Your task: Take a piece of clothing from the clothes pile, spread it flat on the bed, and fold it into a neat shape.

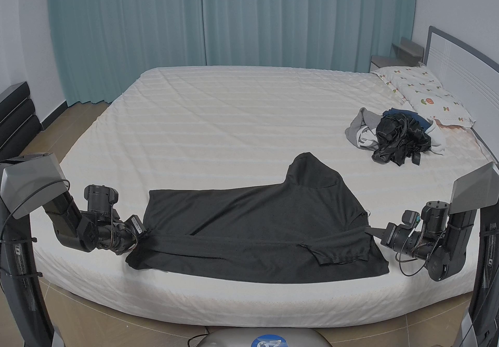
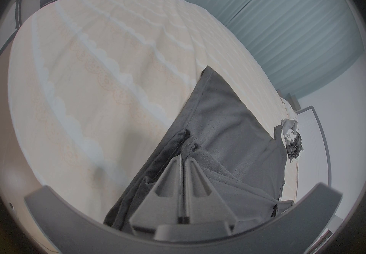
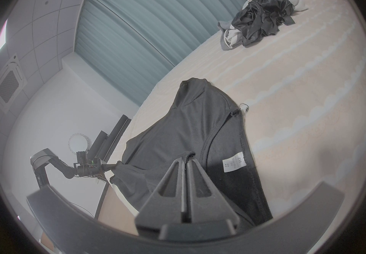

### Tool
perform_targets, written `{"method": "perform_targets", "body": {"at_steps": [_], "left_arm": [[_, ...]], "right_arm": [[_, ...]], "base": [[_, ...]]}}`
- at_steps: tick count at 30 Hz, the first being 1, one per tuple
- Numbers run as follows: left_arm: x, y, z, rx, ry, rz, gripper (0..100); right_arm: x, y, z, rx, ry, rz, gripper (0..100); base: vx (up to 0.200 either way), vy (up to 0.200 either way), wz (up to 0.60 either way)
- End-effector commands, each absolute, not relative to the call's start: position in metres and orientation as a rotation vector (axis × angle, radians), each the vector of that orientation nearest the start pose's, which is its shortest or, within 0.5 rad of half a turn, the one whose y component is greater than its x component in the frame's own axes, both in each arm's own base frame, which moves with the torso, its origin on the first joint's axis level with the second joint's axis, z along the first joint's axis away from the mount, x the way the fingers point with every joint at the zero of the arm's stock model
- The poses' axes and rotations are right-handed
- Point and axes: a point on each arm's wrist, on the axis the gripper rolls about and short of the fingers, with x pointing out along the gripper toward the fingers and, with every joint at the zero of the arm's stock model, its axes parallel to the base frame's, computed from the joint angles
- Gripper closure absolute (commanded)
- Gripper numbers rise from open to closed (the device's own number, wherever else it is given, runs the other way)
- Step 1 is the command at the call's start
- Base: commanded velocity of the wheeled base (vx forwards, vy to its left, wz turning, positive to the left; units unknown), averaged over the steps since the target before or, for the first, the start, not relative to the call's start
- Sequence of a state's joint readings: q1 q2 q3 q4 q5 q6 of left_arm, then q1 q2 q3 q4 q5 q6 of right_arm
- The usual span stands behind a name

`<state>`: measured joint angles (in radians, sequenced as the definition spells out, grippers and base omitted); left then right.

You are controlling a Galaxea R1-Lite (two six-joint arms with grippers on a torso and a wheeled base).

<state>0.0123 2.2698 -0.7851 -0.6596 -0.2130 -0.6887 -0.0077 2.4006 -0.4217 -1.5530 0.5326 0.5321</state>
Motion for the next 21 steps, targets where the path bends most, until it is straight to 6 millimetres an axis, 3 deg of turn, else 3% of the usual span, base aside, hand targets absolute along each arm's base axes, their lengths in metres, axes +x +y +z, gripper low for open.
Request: {"method": "perform_targets", "body": {"at_steps": [1,10,21], "left_arm": [[0.355,-0.003,-0.015,-0.759,0.861,0.105,0],[0.351,0.002,-0.004,-0.769,0.831,0.11,0],[0.345,0.032,0.022,-0.893,0.696,0.156,0]], "right_arm": [[0.315,0.009,-0.038,0.629,0.554,0.388,0],[0.314,0.004,-0.025,0.633,0.516,0.368,0],[0.298,-0.009,-0.003,0.753,0.497,0.285,0]], "base": [[0.0,0.0,0.0],[0.0,0.0,0.0],[0.0,0.0,0.0]]}}
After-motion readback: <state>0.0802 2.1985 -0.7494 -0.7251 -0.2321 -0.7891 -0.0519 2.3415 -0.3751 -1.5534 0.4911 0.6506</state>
